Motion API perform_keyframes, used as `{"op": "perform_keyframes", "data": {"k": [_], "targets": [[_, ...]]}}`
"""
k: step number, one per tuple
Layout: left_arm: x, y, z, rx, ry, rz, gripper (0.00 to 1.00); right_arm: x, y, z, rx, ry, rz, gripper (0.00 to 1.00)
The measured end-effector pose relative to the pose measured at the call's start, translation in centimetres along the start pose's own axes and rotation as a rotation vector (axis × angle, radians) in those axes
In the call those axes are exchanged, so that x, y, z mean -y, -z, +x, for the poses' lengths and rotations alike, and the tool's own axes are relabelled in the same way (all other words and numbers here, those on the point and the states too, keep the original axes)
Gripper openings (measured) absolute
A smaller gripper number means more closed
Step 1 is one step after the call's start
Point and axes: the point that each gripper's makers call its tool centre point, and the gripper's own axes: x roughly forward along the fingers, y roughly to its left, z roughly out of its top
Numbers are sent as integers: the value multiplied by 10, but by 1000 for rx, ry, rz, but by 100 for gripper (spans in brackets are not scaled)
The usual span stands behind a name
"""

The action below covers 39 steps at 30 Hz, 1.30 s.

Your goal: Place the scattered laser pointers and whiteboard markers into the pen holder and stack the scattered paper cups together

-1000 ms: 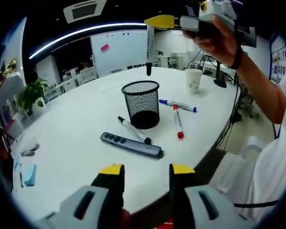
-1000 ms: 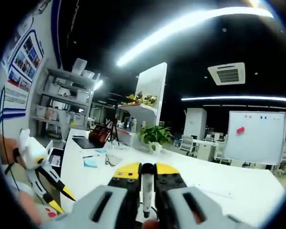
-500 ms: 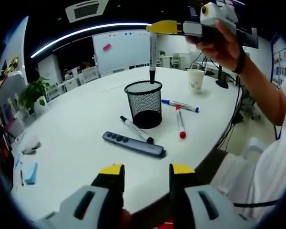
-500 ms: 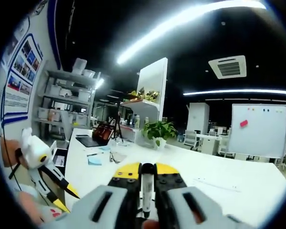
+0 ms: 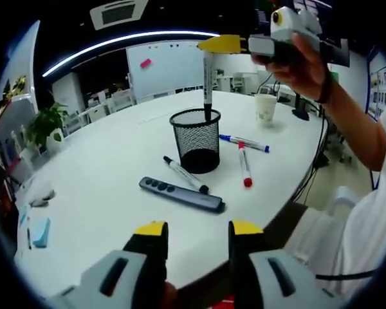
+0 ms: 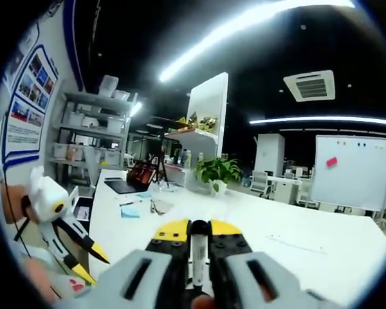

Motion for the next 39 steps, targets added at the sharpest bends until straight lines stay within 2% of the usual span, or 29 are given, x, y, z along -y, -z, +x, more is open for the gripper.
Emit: {"op": "perform_keyframes", "data": {"k": [39], "targets": [[0, 0, -1, 5, 5, -2, 38, -4, 25, 3, -48, -6, 42, 9]]}}
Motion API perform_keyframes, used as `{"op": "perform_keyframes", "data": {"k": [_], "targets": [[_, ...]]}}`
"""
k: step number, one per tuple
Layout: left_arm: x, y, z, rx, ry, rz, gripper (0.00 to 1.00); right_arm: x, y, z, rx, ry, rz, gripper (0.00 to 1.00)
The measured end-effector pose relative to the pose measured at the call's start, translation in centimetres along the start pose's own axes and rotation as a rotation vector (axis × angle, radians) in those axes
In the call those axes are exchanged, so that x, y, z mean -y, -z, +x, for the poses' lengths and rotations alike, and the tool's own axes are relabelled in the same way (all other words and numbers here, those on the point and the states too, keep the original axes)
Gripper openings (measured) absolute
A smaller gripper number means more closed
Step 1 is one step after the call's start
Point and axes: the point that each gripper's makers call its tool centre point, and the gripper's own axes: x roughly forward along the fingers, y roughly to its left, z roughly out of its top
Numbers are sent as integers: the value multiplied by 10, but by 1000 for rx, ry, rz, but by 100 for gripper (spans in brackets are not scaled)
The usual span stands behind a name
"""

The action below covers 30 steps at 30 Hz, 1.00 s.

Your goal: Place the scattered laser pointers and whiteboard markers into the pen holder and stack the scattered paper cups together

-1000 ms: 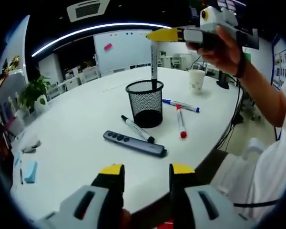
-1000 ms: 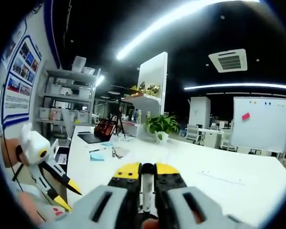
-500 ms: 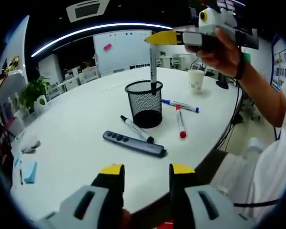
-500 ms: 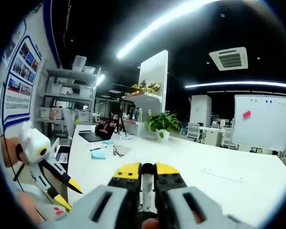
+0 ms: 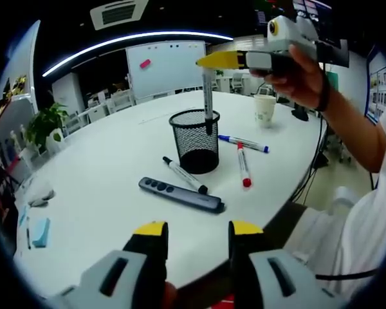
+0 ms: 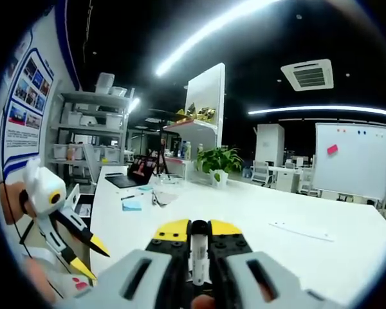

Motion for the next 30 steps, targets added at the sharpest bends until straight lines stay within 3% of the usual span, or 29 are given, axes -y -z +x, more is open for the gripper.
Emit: {"op": "perform_keyframes", "data": {"k": [30], "targets": [[0, 1, 1, -7, 1, 8, 38, 5, 27, 4, -55, 12, 8, 9]]}}
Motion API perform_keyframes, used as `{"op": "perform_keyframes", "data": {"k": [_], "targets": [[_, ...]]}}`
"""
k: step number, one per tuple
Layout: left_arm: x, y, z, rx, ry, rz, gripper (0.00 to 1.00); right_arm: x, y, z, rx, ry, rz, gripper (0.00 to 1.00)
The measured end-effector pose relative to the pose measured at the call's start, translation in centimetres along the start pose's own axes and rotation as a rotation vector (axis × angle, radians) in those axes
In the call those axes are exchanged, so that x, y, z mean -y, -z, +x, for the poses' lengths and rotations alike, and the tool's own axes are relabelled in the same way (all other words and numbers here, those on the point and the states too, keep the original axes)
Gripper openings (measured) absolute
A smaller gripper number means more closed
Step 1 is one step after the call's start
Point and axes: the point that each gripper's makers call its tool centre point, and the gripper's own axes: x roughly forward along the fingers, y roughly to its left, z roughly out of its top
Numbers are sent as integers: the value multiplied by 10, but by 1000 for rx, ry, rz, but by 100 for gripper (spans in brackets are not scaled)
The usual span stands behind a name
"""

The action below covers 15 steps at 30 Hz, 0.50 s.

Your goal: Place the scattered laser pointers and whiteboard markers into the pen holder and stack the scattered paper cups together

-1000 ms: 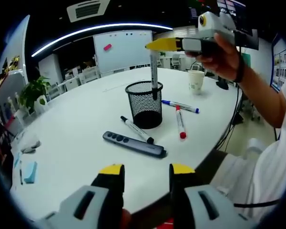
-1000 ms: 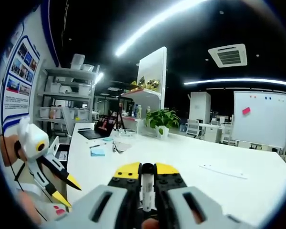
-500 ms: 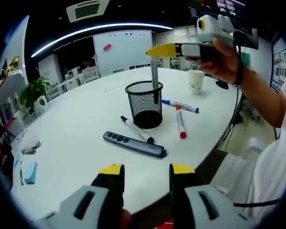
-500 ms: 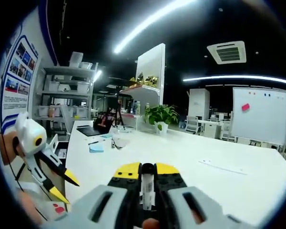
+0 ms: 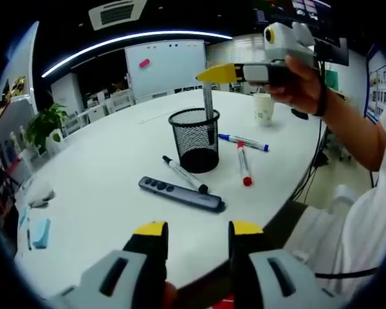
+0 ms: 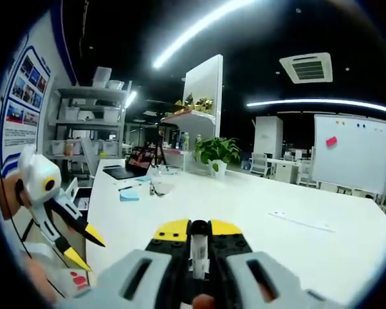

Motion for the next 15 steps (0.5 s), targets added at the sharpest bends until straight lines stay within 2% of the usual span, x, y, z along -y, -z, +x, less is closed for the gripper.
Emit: {"op": "perform_keyframes", "data": {"k": [15], "targets": [[1, 1, 0, 1, 1, -1, 38, -8, 7, 1, -1, -17, -48, 9]]}}
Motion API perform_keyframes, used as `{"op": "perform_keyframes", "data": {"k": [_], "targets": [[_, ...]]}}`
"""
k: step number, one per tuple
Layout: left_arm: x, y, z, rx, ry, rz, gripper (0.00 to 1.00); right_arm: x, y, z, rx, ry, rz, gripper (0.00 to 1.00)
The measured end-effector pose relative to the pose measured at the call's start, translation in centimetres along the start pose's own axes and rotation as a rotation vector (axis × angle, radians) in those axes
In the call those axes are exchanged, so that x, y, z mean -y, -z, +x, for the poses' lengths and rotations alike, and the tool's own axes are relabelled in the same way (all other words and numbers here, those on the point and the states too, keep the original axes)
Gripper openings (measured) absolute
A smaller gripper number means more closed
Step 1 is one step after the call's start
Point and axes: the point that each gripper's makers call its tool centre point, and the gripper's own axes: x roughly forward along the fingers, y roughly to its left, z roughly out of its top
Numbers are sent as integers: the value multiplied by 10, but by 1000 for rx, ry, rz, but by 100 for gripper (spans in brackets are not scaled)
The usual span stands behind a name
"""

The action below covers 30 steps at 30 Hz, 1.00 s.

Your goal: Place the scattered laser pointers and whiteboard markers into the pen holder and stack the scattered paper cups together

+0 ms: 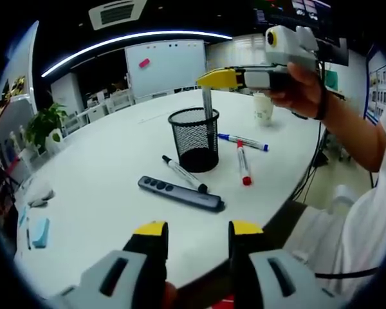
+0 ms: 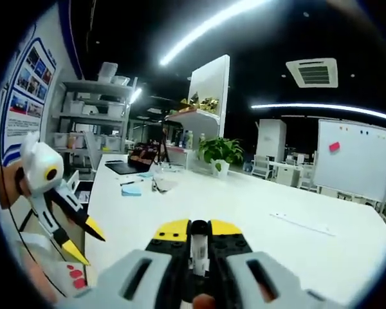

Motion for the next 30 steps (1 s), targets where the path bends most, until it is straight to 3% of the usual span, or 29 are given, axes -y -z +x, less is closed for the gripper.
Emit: {"op": "perform_keyframes", "data": {"k": [30], "targets": [[1, 2, 0, -7, 0, 3, 38, -8, 14, 3, -28, -17, 10, 9]]}}
